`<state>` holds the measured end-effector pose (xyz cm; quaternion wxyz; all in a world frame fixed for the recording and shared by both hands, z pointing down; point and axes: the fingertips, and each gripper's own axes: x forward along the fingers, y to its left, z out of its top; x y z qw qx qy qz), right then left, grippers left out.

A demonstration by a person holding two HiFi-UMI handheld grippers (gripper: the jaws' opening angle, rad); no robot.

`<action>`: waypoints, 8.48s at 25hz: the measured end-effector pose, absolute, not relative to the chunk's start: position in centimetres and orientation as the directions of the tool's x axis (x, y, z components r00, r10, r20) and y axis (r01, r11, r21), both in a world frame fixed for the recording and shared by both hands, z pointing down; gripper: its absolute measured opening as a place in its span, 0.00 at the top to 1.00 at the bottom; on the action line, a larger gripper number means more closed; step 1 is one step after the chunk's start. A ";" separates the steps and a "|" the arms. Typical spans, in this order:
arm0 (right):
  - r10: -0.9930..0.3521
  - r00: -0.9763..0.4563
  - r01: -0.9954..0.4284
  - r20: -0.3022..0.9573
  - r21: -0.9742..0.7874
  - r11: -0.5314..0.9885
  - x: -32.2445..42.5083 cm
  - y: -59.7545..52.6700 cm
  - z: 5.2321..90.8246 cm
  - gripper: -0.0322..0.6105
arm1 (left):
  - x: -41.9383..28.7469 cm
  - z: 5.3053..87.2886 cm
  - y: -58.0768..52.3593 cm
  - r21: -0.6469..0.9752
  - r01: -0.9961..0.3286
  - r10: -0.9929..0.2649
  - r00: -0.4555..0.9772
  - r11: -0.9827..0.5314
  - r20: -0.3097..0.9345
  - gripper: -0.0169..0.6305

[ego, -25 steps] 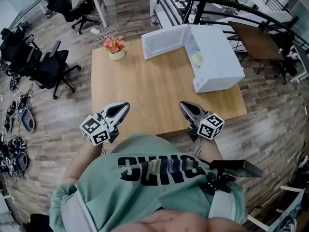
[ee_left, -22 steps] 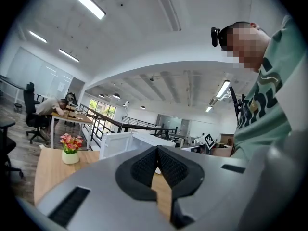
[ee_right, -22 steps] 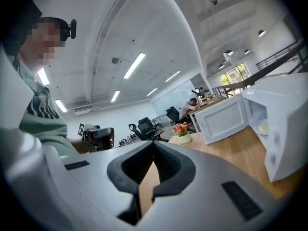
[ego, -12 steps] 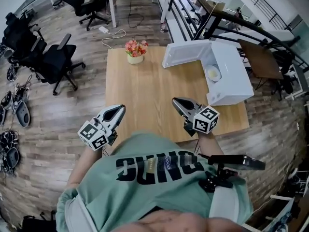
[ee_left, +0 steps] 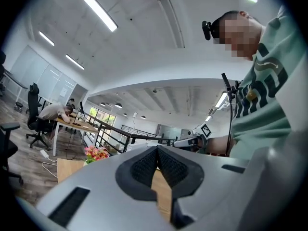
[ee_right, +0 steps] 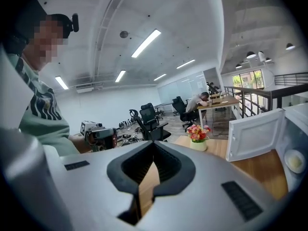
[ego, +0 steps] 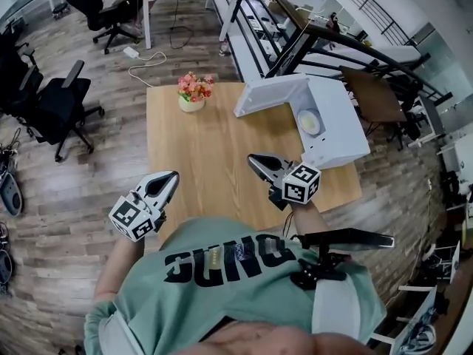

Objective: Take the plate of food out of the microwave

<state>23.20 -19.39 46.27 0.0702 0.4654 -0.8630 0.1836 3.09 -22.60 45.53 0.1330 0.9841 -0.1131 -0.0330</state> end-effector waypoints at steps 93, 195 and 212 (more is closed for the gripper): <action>-0.852 0.523 -0.028 0.035 -0.998 -0.058 71.0 -30.0 75.3 0.92 | 32.9 60.8 -30.0 0.467 -0.006 0.092 0.978 -0.884 0.187 0.97; -0.470 -0.835 -0.341 0.285 -0.939 0.037 20.6 -22.3 70.0 0.92 | -4.2 57.0 -18.5 0.375 -0.616 -0.581 0.784 -0.692 0.217 0.97; -0.334 -0.830 -0.437 0.447 -0.893 -0.109 15.8 -24.7 79.0 0.92 | -10.9 59.9 -14.6 0.419 -0.709 -0.663 0.694 -0.567 0.279 0.97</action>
